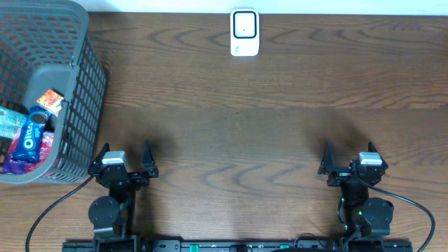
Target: Scan the item barcode
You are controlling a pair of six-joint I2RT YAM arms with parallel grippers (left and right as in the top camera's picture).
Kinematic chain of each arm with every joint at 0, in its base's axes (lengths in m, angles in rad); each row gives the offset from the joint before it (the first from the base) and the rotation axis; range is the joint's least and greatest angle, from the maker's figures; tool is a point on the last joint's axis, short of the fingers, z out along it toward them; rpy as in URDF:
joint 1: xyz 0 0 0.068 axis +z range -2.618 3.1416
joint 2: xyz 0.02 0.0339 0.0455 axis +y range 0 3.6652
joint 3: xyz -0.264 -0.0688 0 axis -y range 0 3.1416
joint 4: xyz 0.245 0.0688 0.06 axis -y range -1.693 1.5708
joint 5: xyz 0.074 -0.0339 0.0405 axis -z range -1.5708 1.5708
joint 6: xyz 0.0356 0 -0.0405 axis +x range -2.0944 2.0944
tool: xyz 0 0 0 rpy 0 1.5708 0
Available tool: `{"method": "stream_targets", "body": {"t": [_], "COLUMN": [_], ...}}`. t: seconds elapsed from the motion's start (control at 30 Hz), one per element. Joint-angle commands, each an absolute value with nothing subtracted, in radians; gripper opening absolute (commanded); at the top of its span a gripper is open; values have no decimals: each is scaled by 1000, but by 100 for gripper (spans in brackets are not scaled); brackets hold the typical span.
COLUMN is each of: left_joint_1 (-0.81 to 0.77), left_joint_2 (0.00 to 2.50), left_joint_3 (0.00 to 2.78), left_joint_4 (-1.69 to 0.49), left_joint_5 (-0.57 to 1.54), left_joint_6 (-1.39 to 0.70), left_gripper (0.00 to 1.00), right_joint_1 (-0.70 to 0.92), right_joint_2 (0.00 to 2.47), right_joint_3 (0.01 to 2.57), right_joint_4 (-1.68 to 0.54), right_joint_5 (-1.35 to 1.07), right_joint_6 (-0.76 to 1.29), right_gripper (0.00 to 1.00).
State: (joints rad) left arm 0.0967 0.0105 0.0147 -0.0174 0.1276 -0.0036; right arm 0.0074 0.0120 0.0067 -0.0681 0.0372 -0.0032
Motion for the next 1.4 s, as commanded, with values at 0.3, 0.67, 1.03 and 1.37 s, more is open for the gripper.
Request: {"method": "stream_targets", "body": {"t": [0.3, 0.67, 1.03, 1.37], "left_joint_1": [102, 101, 101, 101], "left_joint_2": [6, 6, 6, 479], "left_joint_3": [4, 4, 28, 729], "left_joint_4": [-60, 100, 648, 26], "left_joint_5": [141, 359, 419, 203], "left_joint_6": [-13, -199, -373, -212], "left_gripper": [98, 98, 98, 98], "right_joint_1": [1, 1, 1, 1], "right_joint_2": [11, 11, 11, 11], "right_joint_3": [6, 6, 6, 6], "right_joint_4": [-72, -72, -72, -72], "right_joint_5": [36, 36, 36, 36], "right_joint_6": [14, 14, 14, 14], "right_gripper": [99, 99, 99, 99]}}
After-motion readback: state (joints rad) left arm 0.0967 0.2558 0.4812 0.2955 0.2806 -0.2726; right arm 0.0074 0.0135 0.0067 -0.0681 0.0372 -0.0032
